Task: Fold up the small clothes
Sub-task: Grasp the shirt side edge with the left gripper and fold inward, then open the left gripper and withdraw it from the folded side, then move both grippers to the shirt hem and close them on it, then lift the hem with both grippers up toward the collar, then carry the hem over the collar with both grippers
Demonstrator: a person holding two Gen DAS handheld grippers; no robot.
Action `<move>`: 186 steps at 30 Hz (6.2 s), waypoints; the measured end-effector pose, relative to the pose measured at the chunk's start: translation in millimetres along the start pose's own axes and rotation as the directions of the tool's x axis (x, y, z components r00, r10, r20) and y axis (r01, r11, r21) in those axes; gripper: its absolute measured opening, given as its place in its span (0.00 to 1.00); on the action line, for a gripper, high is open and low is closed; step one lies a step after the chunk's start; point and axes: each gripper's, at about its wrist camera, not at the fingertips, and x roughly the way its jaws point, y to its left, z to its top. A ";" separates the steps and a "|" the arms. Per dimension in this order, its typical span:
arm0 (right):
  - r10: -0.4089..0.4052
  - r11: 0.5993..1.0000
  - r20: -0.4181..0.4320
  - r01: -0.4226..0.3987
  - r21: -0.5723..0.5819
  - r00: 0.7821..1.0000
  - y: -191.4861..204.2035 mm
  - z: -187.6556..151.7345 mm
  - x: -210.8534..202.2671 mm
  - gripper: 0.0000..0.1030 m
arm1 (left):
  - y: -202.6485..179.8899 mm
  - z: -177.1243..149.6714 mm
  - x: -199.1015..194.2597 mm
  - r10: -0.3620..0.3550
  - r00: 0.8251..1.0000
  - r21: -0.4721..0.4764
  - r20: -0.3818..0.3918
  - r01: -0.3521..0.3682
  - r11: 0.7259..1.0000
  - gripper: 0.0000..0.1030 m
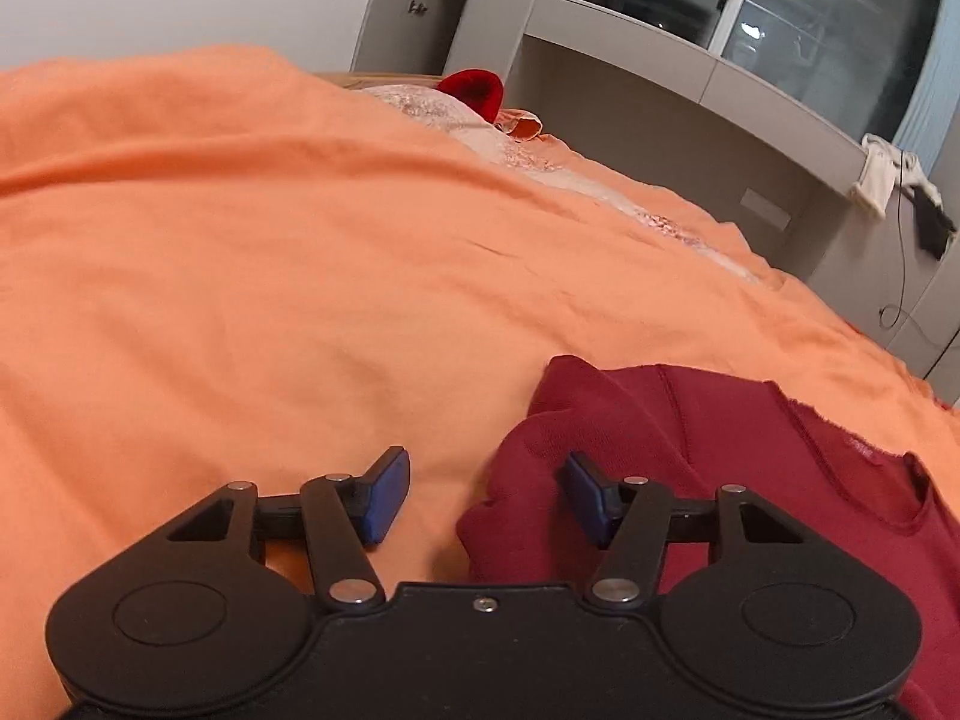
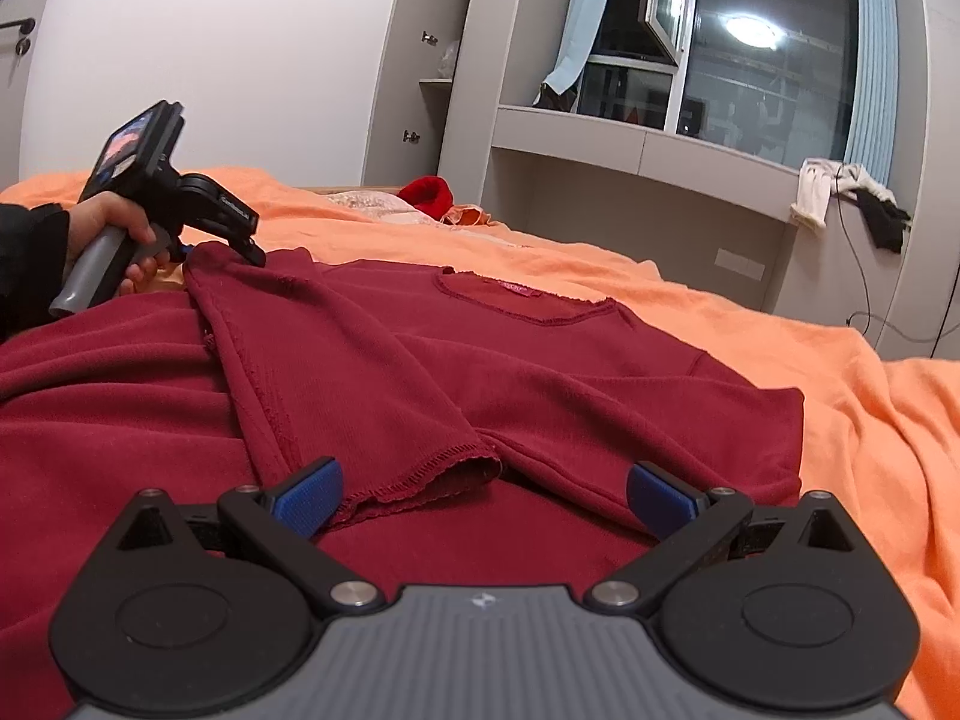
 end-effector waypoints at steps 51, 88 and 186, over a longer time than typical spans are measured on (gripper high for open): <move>-0.223 0.956 -0.044 0.227 0.188 0.974 69.6 -81.4 -148.8 0.13 | 51.3 -196.7 -258.2 -0.249 0.968 0.204 -0.015 0.247 0.947 0.25; -0.333 0.830 -0.037 0.274 -0.485 0.942 126.3 -104.4 -184.1 0.97 | 71.2 -203.3 -298.1 -0.247 0.966 0.196 0.072 0.229 0.953 0.80; -0.370 0.840 0.371 0.477 -0.258 0.852 118.2 -53.2 -340.0 0.06 | 23.6 -242.6 -447.2 -0.360 0.839 0.675 0.408 -0.012 0.738 0.05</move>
